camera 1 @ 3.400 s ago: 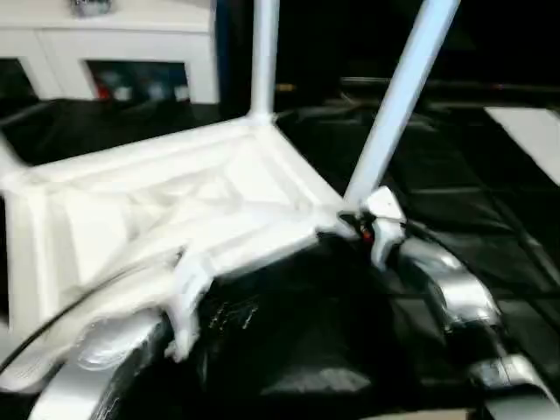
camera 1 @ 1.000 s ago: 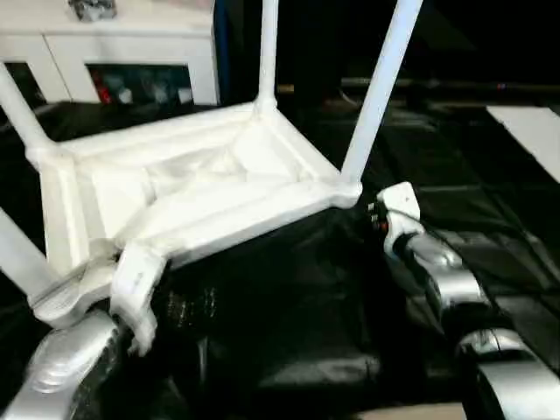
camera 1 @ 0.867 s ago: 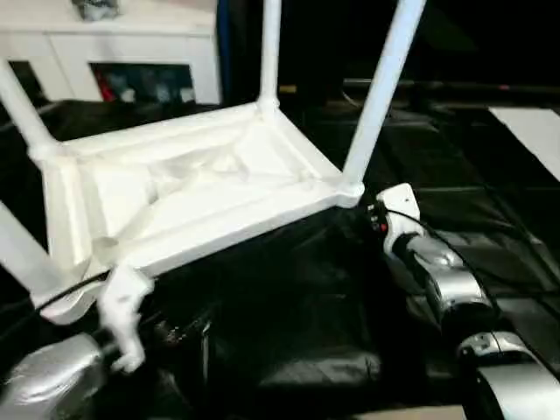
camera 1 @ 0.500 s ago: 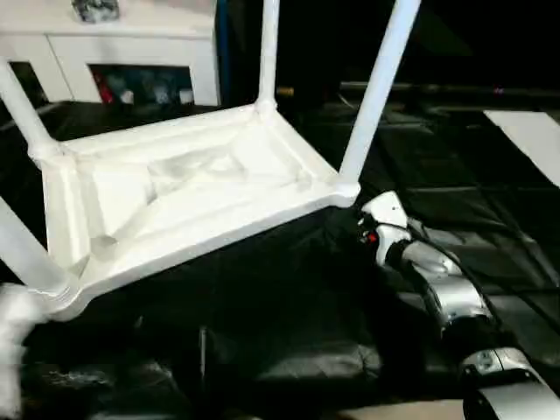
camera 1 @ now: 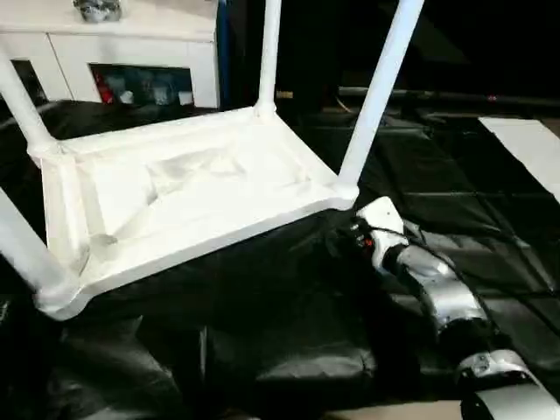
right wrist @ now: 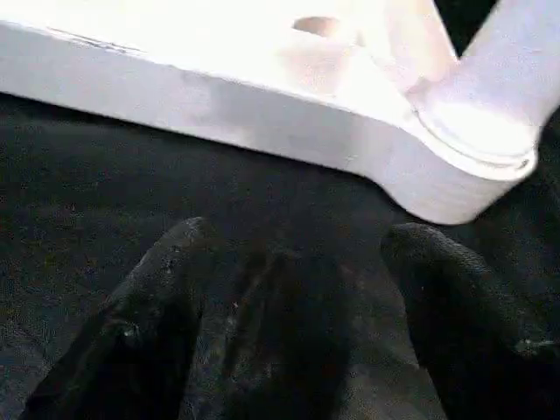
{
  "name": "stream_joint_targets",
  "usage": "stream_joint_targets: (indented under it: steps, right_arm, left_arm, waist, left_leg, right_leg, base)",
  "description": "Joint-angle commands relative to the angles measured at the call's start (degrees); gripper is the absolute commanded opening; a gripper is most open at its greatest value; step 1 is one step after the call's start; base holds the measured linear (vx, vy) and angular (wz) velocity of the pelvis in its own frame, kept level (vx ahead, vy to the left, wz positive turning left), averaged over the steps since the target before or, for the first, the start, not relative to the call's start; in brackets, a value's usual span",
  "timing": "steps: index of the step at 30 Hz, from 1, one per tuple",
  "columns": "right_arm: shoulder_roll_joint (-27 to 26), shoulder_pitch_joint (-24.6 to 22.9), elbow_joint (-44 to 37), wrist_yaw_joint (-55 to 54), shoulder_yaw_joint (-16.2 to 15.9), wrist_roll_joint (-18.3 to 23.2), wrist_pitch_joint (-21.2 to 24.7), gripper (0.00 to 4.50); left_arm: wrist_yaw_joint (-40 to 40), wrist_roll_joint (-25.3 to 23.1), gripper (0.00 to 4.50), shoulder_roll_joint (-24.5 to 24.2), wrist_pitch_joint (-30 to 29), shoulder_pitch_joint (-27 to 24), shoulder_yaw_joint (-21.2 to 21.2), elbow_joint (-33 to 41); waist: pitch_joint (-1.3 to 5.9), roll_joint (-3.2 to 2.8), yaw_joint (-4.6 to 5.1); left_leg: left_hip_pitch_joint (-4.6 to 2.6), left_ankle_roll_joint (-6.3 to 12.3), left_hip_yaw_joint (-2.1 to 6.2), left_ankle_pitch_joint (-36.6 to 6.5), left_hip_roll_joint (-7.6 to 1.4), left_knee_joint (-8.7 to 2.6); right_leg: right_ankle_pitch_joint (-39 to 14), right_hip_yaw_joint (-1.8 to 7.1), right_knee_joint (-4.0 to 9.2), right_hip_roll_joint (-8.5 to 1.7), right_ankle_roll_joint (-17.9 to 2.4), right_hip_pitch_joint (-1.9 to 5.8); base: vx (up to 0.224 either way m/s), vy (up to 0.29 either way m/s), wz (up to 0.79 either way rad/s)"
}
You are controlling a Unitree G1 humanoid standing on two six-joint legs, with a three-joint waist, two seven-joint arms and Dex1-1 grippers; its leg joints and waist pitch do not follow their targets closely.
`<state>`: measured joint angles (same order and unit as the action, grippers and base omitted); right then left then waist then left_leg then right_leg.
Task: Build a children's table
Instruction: Rotate table base
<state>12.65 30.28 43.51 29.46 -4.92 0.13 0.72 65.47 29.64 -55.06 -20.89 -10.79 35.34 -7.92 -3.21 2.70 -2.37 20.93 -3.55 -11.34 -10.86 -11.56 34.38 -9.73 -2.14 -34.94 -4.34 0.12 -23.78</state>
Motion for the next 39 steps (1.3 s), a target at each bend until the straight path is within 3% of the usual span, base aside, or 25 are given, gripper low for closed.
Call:
stream_joint_targets:
  steps: [1,3,6,7,9,11,14,15,16,20,22,25,26,39]
  right_arm:
    - [-0.6,1.1,1.2,-2.0,0.0,-0.6,0.7,3.45]
    - [-1.5,1.6,2.4,-3.1,-0.2,-0.9,1.0,3.45]
    - [-3.3,3.4,5.3,-5.1,-1.0,-1.8,1.0,3.45]
    - [-3.8,4.0,6.2,-5.7,-1.2,-2.0,0.9,3.45]
    - [-4.3,4.6,6.9,-6.1,-1.3,-2.1,0.9,3.45]
    - [-6.2,6.6,8.9,-6.8,-1.0,-2.2,0.8,3.45]
    - [-6.9,7.7,10.2,-7.2,-1.1,-2.4,0.6,3.45]
    - [-7.6,8.7,11.5,-7.2,-1.2,-2.4,0.5,3.45]
    - [-7.6,8.7,11.5,-7.2,-1.2,-2.4,0.5,3.45]
    - [-8.2,9.5,13.0,-6.4,-1.9,-2.6,-0.1,3.45]
    - [-8.6,9.4,13.4,-5.2,-2.4,-3.0,-0.6,3.45]
    - [-8.9,9.3,13.5,-4.4,-2.7,-3.3,-0.8,3.45]
    - [-9.1,9.3,13.5,-3.7,-2.9,-3.3,-1.0,3.45]
    - [-9.9,8.0,12.1,1.9,-4.4,-3.3,-2.0,3.45]
  left_arm:
    - [0.0,2.5,4.46,2.3,0.5,3.8,-2.7,0.2]
    - [0.8,4.9,4.46,5.0,-0.8,6.8,-4.7,2.0]
    - [1.4,8.1,4.46,9.0,-3.6,10.4,-8.6,4.9]
    - [1.3,8.4,4.46,10.0,-4.4,11.2,-10.2,6.0]
    - [1.3,8.4,4.46,10.7,-4.7,11.7,-11.6,6.9]
    - [0.9,7.6,4.46,13.9,-5.0,13.7,-17.3,9.5]
    - [0.9,8.5,4.46,15.4,-7.1,14.3,-20.2,11.7]
    - [0.6,11.7,4.46,17.1,-11.9,14.5,-23.8,15.4]
    - [0.6,11.8,4.46,17.2,-12.1,14.5,-23.8,15.5]
    - [-0.6,16.2,4.46,19.9,-18.5,15.0,-28.9,20.8]
    - [-1.7,19.0,4.46,22.5,-21.0,15.3,-32.0,23.7]
    - [-2.6,20.1,4.46,24.1,-22.3,15.6,-33.2,24.7]
    - [-3.1,20.6,4.46,24.9,-23.5,15.7,-34.2,25.6]
    - [-5.8,23.1,4.46,28.1,-27.1,17.4,-36.8,27.2]
  waist:
    - [2.94,-2.15,-0.18]
    - [3.21,-2.08,-0.37]
    - [3.32,-2.25,-0.39]
    - [3.32,-2.52,-0.5]
    - [3.32,-2.41,-0.74]
    - [3.23,-2.49,-0.89]
    - [3.27,-2.47,-0.77]
    - [3.33,-2.13,-0.76]
    - [3.36,-2.12,-0.71]
    - [3.53,-1.16,-0.42]
    - [3.58,-1.14,-0.1]
    - [3.56,-1.13,0.37]
    - [3.6,-0.99,0.77]
    - [3.52,-1.3,1.86]
  left_leg:
    - [-2.04,-3.76,0.87,-23.5,-1.45,-5.28]
    - [-1.67,-3.93,0.81,-21.4,-1.4,-5.21]
    - [-1.58,-4.12,0.63,-20.3,-1.36,-5.01]
    - [-1.78,-4.25,0.58,-20.4,-1.39,-4.96]
    - [-1.76,-4.15,0.55,-20.7,-1.45,-4.9]
    - [-1.9,-4.37,0.63,-21.6,-1.58,-5.01]
    - [-1.71,-4.9,0.72,-21.5,-1.55,-4.99]
    - [-1.65,-4.98,0.76,-20.8,-1.48,-4.94]
    - [-1.64,-5.01,0.73,-20.7,-1.45,-4.94]
    - [-1.19,-4.58,0.62,-18.7,-1.3,-4.8]
    - [-0.94,-4.15,0.63,-17.3,-1.18,-4.71]
    - [-0.87,-3.95,0.66,-17.3,-1.18,-4.62]
    - [-0.44,-3.76,0.79,-16.6,-1.15,-4.64]
    - [-0.87,-3.15,0.68,-18.0,-1.21,-4.35]
  right_leg:
    - [-17.8,2.13,4.09,-2.45,-11.6,0.96]
    - [-16.1,2.01,3.59,-2.53,-12.2,1.56]
    - [-14.4,1.97,3.36,-2.42,-12.7,1.64]
    - [-14.4,1.93,3.45,-2.38,-13.0,1.49]
    - [-14.7,1.94,3.41,-2.37,-13.1,1.52]
    - [-16.4,1.93,3.57,-2.36,-12.2,1.42]
    - [-16.4,1.98,3.35,-2.41,-11.9,1.55]
    - [-16.3,2.01,3.19,-2.44,-11.6,1.65]
    - [-16.1,2.01,3.28,-2.39,-11.5,1.66]
    - [-14.8,2.01,3.12,-2.25,-11.3,1.96]
    - [-13.7,2.01,3.04,-2.25,-11.2,2.21]
    - [-14.4,1.97,3.24,-2.26,-11.1,2.26]
    - [-14.7,1.91,3.18,-2.32,-10.8,2.65]
    - [-15.1,1.84,3.49,-1.93,-11.7,2.29]
  base:
    - [0.0,0.0,0.0]
    - [0.0,0.0,0.0]
    - [0.0,0.0,0.0]
    - [0.0,0.0,0.0]
    - [0.0,0.0,0.0]
    - [0.0,0.0,0.0]
    - [0.0,0.0,0.0]
    - [0.0,0.0,0.0]
    - [0.0,0.0,0.0]
    - [0.0,0.0,0.0]
    - [0.0,0.0,0.0]
    - [0.0,0.0,0.0]
    - [0.0,0.0,0.0]
    - [0.0,0.0,0.0]
